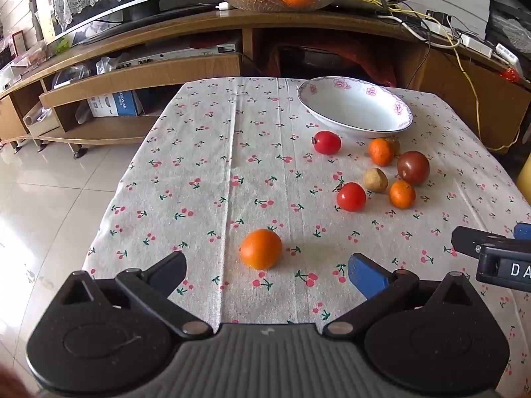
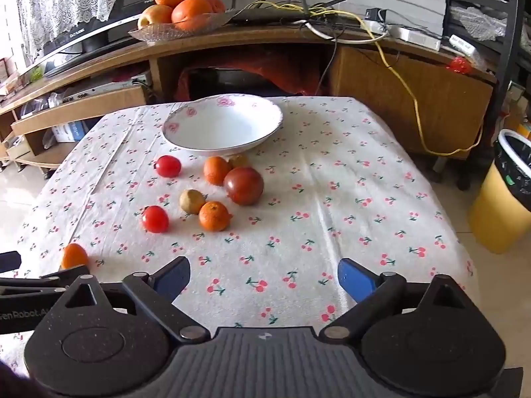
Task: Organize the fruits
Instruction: 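Grasp a small mandarin with the left tool while the right tool grasps another mandarin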
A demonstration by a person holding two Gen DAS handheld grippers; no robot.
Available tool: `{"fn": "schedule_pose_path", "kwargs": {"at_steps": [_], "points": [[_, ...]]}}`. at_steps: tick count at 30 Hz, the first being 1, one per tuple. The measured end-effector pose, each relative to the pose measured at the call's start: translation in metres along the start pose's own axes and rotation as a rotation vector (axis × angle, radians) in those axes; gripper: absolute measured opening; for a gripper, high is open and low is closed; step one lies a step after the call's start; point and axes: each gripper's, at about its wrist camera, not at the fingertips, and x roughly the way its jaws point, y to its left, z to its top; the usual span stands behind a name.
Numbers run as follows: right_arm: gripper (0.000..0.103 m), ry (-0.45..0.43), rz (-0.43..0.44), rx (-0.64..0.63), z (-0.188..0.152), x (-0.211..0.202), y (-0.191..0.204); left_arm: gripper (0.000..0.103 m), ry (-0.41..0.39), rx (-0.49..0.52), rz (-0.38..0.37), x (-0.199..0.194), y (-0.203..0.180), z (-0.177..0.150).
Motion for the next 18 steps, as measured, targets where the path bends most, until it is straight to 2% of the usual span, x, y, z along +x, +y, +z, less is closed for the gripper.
{"fn": "schedule_pose_path", "kwargs": {"at_steps": [1, 4, 7, 13, 15, 17, 18], "points": [[0.089, 0.035, 0.013, -0.024, 0.002, 0.005, 0.006, 0.103, -0.005, 0.000, -0.002, 0.000, 0.001, -0.001], [0.088, 0.044, 0.032, -0.030, 0.001, 0.005, 0.007, 0.103, -0.004, 0.006, -0.001, 0.004, 0.006, -0.003], [0.082, 0.064, 0.060, -0.045, 0.000, 0.006, 0.009, 0.103, 0.009, 0.023, 0.007, 0.009, 0.013, -0.002], [0.078, 0.068, 0.111, -0.082, 0.001, 0.011, 0.018, 0.103, -0.019, 0.054, 0.018, 0.018, 0.019, 0.008], [0.078, 0.062, 0.121, -0.092, 0.003, 0.012, 0.020, 0.096, -0.018, 0.061, 0.008, 0.023, 0.018, 0.010], [0.077, 0.060, 0.132, -0.094, 0.004, 0.012, 0.019, 0.077, -0.010, 0.078, 0.000, 0.029, 0.015, 0.011], [0.076, 0.063, 0.136, -0.090, 0.005, 0.013, 0.018, 0.072, 0.002, 0.086, -0.012, 0.033, 0.014, 0.011]]}}
